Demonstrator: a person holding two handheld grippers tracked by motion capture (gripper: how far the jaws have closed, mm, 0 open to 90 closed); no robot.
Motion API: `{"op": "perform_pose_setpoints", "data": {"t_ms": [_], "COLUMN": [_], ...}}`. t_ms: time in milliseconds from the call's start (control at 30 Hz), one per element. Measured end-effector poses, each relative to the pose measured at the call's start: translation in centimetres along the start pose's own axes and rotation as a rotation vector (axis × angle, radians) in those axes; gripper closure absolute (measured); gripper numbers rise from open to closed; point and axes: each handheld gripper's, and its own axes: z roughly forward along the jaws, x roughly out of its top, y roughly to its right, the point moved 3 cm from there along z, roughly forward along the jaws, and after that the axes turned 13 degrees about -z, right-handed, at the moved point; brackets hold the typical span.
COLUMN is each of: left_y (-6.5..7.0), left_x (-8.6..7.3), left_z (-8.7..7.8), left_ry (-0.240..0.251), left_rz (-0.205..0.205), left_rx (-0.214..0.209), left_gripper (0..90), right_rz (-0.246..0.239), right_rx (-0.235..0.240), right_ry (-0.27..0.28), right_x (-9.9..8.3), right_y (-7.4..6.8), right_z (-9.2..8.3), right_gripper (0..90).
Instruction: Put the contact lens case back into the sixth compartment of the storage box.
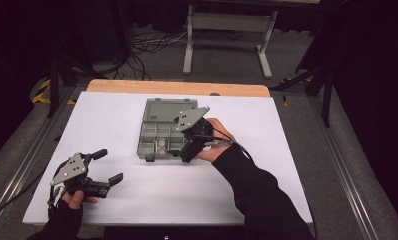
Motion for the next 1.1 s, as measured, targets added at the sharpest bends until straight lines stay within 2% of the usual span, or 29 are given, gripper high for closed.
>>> {"op": "perform_pose_setpoints", "data": {"t_ms": [333,567,767,1100], "left_y": [-0.1,-0.1,-0.1,-0.1], "left_x": [0.0,0.0,0.1,0.1], "left_z": [0.0,0.0,0.0,-0.1], "left_ry": [0.004,0.004,0.008,0.011], "left_rz": [0.001,-0.001,0.001,0.001], "left_rx": [0.004,0.006,0.008,0.011], "left_gripper": [2.6,2.6,2.6,2.6], "right_rz": [0.03,0.058,0.103,0.151], "right_rx": [-0.041,-0.091,-0.123,-0.178], "right_ry": [0.02,0.026,0.075,0.101], "right_x": [-1.0,-2.0,-3.0,-4.7], "right_y": [-1.2,-2.1,-2.8,-4.1], "right_z": [-2.8,-4.6,-6.0,-7.9], "right_gripper": [1.3,1.7,1.5,1.4]}}
